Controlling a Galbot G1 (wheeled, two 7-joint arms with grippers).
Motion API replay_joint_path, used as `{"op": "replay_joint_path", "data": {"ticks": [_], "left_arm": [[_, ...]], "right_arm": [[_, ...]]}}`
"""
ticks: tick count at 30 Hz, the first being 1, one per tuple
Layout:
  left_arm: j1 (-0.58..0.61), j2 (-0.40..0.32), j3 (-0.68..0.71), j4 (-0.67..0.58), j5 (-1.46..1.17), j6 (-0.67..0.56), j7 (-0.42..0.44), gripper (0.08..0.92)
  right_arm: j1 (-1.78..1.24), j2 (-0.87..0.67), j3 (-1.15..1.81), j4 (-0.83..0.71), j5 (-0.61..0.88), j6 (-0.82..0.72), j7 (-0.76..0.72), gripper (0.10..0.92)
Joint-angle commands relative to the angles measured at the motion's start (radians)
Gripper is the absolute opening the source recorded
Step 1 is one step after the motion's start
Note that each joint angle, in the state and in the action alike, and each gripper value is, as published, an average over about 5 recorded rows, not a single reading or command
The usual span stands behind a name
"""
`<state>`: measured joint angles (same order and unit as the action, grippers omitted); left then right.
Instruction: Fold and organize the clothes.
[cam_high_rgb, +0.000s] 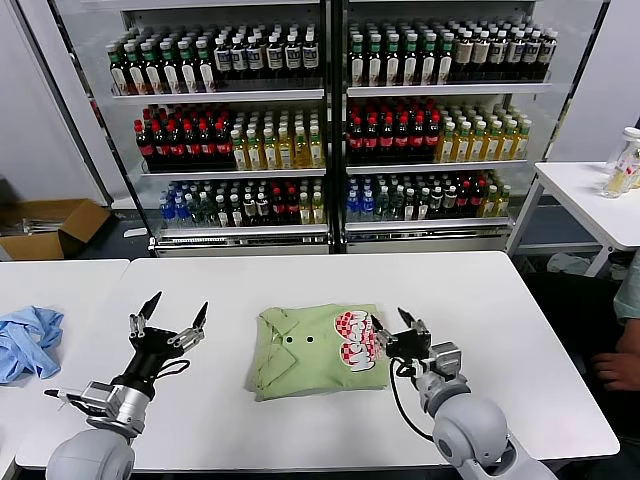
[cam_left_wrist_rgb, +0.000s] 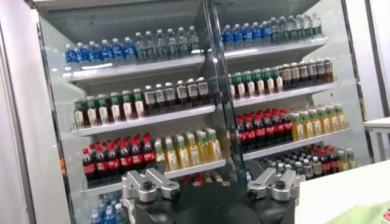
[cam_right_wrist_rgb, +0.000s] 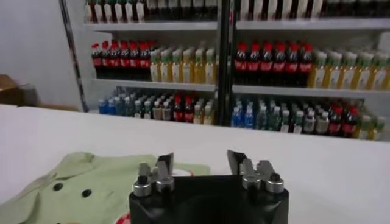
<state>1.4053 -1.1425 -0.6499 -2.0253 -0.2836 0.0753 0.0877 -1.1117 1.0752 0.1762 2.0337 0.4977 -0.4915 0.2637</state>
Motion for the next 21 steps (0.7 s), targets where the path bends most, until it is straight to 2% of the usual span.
{"op": "replay_joint_path", "data": {"ticks": [1,9,14,21], "left_arm": [[-0.021,-0.001,0.011,0.029,0.024,-0.026,0.013,0.823],[-0.062,-0.002,0.021,0.071,0.058,-0.046,0.013,0.823],[-0.101,-0.005,0.042,0.099,0.144,-0.081,0.009,0.823],[-0.171,-0.034,0.082,0.162,0.301,-0.216,0.019,0.823]], "right_arm": [[0.004,-0.019,0.050,0.009,-0.083,0.043,-0.027,0.664],[0.032,-0.041,0.096,-0.015,-0.088,0.052,-0.032,0.817],[0.048,-0.050,0.126,-0.055,-0.176,0.061,-0.058,0.822],[0.071,-0.053,0.157,-0.127,-0.275,0.150,-0.110,0.823]]}}
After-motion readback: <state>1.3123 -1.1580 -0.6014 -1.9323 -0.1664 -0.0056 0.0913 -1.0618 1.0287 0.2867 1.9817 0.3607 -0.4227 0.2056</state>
